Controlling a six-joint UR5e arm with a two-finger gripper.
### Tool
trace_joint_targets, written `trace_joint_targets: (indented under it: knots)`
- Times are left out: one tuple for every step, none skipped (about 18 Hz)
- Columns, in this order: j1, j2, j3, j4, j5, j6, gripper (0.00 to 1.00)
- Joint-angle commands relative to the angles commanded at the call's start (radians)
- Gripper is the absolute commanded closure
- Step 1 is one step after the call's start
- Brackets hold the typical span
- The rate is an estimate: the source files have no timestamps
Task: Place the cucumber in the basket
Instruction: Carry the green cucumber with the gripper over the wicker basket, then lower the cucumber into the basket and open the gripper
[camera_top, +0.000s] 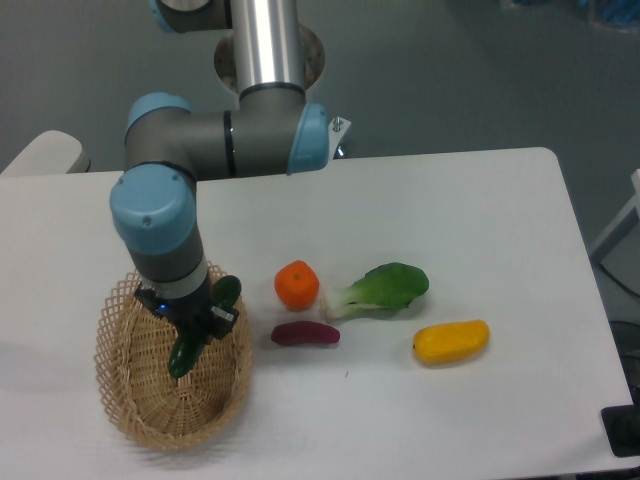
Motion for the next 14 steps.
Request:
trace_joint_targets:
  knots:
    - [-0.003, -0.009, 0.0, 0.002, 0.0, -0.017, 0.82]
    - [-0.008, -0.017, 0.0, 0.002, 0.0, -0.031, 0.82]
    - [-0.02, -0.02, 0.002, 0.003, 0.0, -0.04, 0.82]
    - [-0.026, -0.028, 0.0, 0.012, 0.009, -0.045, 0.82]
    - [-0.037, -0.04, 0.002, 0.026, 0.026, -0.049, 0.81]
    - [-0.048, -0.044, 0.0, 0.038, 0.044, -0.051, 0.8]
    - [-0.06, -0.054, -0.002, 0.047, 0.055, -0.051, 0.79]
    - [-0.063, -0.063, -0.002, 0.051, 0.06, -0.051, 0.79]
    - [-0.063, -0.066, -0.003, 0.051, 0.063, -0.051, 0.79]
    - [-0.068, -0.077, -0.003, 0.052, 0.064, -0.055, 0.8]
    - [-0.074, -0.084, -0.006, 0.055, 0.064, -0.061, 0.8]
    - [-0.074, -0.087, -0.008, 0.058, 0.064, -0.065, 0.8]
    - [-0.074, -0.091, -0.011, 0.063, 0.064, -0.065, 0.8]
    - [-0.074, -0.094, -0.015, 0.066, 0.064, -0.065, 0.8]
